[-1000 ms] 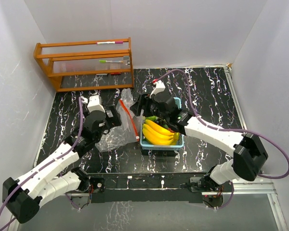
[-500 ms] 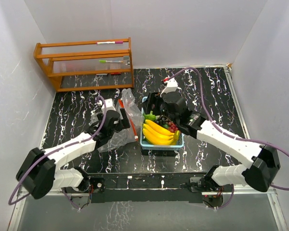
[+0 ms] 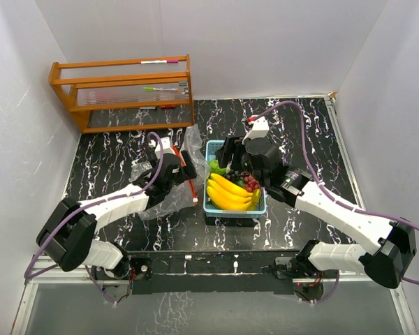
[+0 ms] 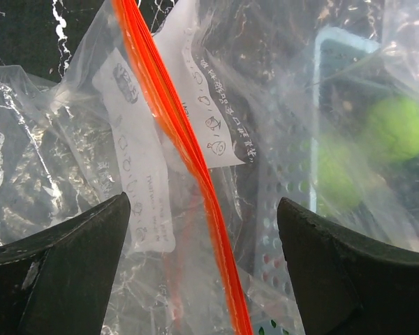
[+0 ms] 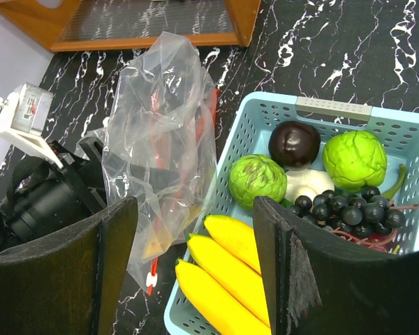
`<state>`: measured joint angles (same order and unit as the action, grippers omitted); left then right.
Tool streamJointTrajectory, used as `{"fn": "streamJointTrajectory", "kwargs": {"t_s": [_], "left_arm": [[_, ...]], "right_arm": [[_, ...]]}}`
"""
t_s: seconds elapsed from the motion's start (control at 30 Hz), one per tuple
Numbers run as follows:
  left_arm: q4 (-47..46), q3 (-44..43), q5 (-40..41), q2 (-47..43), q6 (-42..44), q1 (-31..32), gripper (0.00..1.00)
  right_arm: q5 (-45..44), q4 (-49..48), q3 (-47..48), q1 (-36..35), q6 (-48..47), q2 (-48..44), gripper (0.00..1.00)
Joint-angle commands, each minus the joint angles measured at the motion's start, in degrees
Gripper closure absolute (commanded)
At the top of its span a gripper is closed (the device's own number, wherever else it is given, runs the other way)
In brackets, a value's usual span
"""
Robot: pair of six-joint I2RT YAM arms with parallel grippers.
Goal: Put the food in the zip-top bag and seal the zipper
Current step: Pick up the zipper food storage bag at the center of the board.
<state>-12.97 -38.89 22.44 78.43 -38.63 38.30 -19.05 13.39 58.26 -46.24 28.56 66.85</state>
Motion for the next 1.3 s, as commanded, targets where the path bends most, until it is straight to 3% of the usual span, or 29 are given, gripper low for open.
{"fn": "streamJointTrajectory", "kwargs": {"t_s": [0.0, 0.1, 0.37, 0.6, 0.67, 0.77, 0.9, 1.03, 1.27], "left_arm": [[-0.5, -2.7, 1.0, 1.9, -0.7, -0.3, 0.17], [-1.2, -1.5, 1.6, 1.7, -0.8, -0.2, 0.21], [-5.5, 1.5, 2.2, 1.5, 0.0, -0.2, 0.47], [-8.8, 2.9, 2.1, 4.4, 0.0, -0.2, 0.48], [-10.2, 3.5, 1.9, 4.6, 0.0, -0.2, 0.61], [-10.4, 3.6, 2.7, 4.3, -0.2, -0.2, 0.98], [-7.2, 2.4, 3.2, 2.5, 0.1, -0.3, 1.00], [4.8, -0.9, 2.7, -6.7, -0.8, -0.3, 1.00], [26.7, -4.0, -4.7, -29.9, 0.6, -0.4, 1.00]], "right_arm": [[-1.8, -1.2, -0.1, 0.3, -0.3, -1.7, 0.31], [-1.5, -1.1, -0.4, 0.4, 0.1, -1.8, 0.31], [-1.3, -1.0, -1.4, 0.5, 1.1, -2.1, 0.31], [-1.1, 0.1, -1.9, 0.5, 1.7, -3.3, 0.32], [-1.2, 0.4, -2.0, 0.5, 1.9, -3.8, 0.32], [-1.3, 0.7, -2.2, 0.4, 2.3, -4.1, 0.32], [-1.2, 0.9, -2.8, 0.5, 2.8, -4.5, 0.32], [1.6, 1.2, -2.8, 0.5, 2.8, -4.6, 0.33], [19.2, -2.8, -6.4, 0.4, 0.2, -6.9, 0.33]]}}
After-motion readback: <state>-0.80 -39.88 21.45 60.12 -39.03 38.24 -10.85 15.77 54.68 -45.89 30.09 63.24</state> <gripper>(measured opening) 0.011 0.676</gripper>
